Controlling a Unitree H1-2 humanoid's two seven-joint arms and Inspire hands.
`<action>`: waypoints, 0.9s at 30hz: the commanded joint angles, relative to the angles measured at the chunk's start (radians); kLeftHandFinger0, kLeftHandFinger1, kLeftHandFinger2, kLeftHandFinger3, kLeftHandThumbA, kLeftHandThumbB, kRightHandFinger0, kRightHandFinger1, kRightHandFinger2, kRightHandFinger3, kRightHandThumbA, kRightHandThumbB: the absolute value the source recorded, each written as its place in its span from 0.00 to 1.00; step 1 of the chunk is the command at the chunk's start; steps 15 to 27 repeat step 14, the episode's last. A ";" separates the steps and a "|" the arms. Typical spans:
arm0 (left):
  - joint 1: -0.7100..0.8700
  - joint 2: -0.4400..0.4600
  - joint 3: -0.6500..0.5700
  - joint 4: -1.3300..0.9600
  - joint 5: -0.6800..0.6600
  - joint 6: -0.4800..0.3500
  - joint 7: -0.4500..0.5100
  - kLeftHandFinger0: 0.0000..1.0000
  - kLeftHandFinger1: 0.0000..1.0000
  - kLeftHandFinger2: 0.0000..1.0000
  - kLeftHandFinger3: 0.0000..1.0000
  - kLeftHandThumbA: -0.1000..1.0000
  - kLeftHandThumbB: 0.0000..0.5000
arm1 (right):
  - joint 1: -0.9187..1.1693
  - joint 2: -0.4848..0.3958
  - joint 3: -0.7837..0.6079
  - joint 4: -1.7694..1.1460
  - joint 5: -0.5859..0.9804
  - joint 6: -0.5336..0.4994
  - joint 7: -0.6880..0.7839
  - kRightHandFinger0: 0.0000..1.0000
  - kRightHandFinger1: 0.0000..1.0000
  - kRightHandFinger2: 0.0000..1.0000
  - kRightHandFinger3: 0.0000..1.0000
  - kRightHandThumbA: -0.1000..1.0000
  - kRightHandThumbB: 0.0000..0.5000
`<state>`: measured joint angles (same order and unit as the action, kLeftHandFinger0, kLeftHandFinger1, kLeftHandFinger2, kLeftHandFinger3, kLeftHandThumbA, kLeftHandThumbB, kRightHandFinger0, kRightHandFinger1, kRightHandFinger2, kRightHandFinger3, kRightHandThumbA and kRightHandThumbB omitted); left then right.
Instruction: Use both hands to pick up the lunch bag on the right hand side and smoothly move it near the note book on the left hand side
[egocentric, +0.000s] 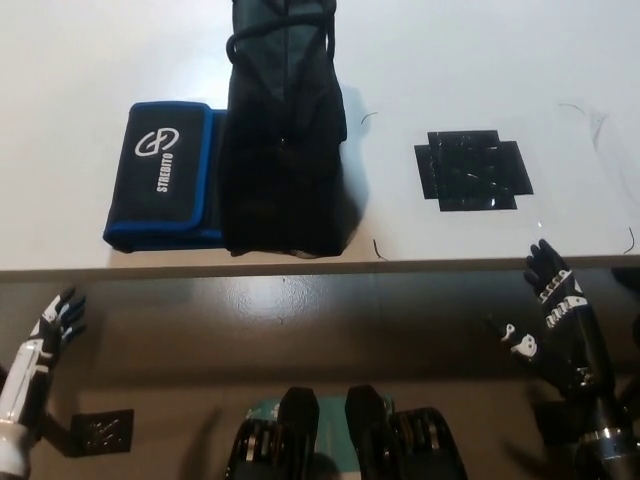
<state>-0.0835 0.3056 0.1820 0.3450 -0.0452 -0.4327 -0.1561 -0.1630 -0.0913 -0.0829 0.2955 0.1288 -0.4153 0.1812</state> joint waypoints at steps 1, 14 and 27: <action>0.003 0.004 0.003 -0.042 -0.026 -0.037 -0.020 1.00 1.00 1.00 1.00 1.00 0.54 | -0.017 -0.002 0.007 -0.029 0.008 -0.055 0.046 1.00 1.00 1.00 1.00 1.00 0.54; -0.008 0.010 0.000 -0.032 0.005 -0.037 -0.007 1.00 1.00 1.00 1.00 1.00 0.43 | -0.031 0.007 -0.009 -0.010 0.007 -0.055 0.043 1.00 1.00 1.00 1.00 1.00 0.55; -0.008 0.010 0.000 -0.032 0.005 -0.037 -0.007 1.00 1.00 1.00 1.00 1.00 0.43 | -0.031 0.007 -0.009 -0.010 0.007 -0.055 0.043 1.00 1.00 1.00 1.00 1.00 0.55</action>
